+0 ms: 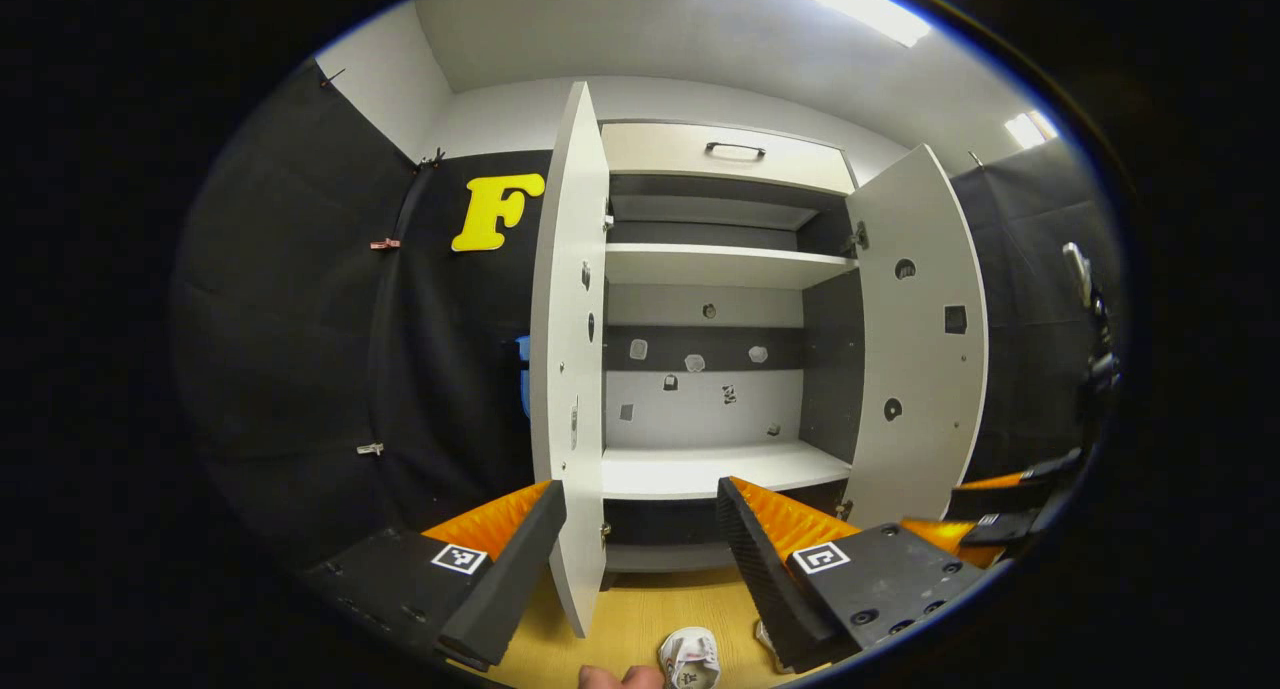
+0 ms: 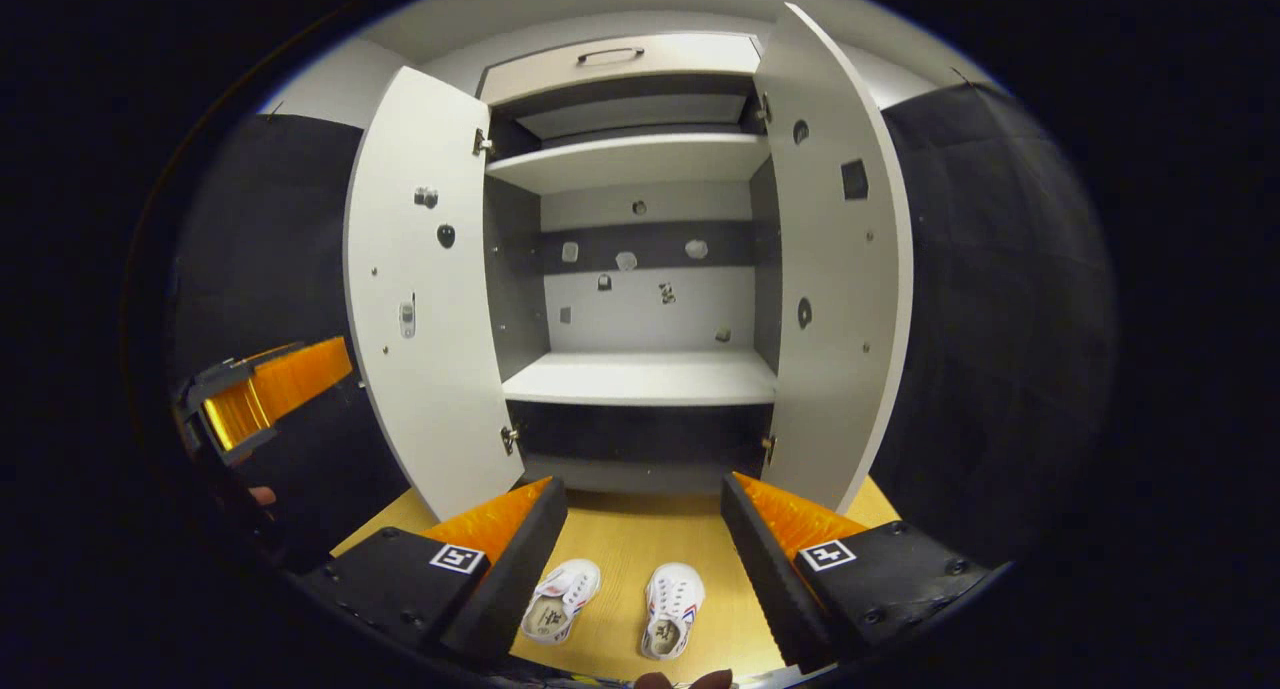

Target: Grab one shoe with the right hand and put it into the shoe cabinet, grab the other shoe with the left hand and put it into the shoe cabinet; then close the right door with the right hand and the left door with the left hand.

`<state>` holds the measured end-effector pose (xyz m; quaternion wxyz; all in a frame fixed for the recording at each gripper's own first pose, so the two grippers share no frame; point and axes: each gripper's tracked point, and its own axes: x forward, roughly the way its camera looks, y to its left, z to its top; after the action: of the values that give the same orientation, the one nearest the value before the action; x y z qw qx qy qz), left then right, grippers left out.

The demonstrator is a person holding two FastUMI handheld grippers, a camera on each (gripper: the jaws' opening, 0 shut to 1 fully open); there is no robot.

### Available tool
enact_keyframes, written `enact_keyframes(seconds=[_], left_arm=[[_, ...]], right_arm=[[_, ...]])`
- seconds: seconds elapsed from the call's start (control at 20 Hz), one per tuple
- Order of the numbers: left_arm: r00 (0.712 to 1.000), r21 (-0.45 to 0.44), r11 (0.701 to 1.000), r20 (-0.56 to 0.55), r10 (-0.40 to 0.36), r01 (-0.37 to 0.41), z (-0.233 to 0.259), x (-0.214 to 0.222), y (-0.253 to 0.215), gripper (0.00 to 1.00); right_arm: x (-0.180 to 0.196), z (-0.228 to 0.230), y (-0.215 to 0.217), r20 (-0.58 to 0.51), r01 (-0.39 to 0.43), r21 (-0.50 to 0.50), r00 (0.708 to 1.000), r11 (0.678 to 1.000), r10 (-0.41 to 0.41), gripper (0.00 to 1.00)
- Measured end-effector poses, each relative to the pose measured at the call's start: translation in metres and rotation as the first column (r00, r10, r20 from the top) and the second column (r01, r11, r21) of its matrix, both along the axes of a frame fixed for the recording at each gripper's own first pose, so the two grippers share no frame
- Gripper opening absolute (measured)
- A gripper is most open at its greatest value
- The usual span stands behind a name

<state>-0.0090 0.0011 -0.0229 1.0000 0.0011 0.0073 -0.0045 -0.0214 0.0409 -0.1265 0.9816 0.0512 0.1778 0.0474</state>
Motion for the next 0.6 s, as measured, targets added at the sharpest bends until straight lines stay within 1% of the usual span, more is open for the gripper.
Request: enact_keyframes(seconds=[0.1, 0.2, 0.3, 0.45, 0.55, 0.6], left_arm=[[1.000, -0.001, 1.000, -0.016, 0.003, -0.003, -0.008, -0.002, -0.001, 0.94], [1.000, -0.002, 1.000, -0.031, 0.006, -0.006, -0.015, -0.002, 0.000, 0.94], [0.999, -0.001, 1.000, -0.043, 0.011, -0.012, -0.023, -0.003, 0.002, 0.95], [0.998, 0.001, 1.000, -0.059, 0.012, -0.012, -0.031, -0.001, 0.003, 0.95], [0.997, 0.007, 1.000, -0.069, 0.021, -0.021, -0.037, 0.001, 0.007, 0.95], [0.997, 0.007, 1.000, -0.074, 0.023, -0.023, -0.040, 0.002, 0.008, 0.95]], right_arm=[[-0.006, -0.043, 0.001, -0.093, 0.007, 0.022, 0.996, 1.000, -0.005, 0.98], [-0.015, -0.092, -0.002, -0.189, 0.015, 0.020, 0.982, 1.000, -0.011, 0.98], [-0.026, -0.143, -0.002, -0.279, 0.014, 0.018, 0.960, 1.000, -0.009, 0.99], [-0.041, -0.208, 0.005, -0.390, 0.020, 0.053, 0.921, 0.998, 0.003, 0.97], [-0.047, -0.240, 0.008, -0.438, 0.024, 0.074, 0.899, 0.997, 0.011, 0.93], [-0.045, -0.255, 0.009, -0.450, 0.026, 0.082, 0.893, 0.996, 0.014, 0.84]])
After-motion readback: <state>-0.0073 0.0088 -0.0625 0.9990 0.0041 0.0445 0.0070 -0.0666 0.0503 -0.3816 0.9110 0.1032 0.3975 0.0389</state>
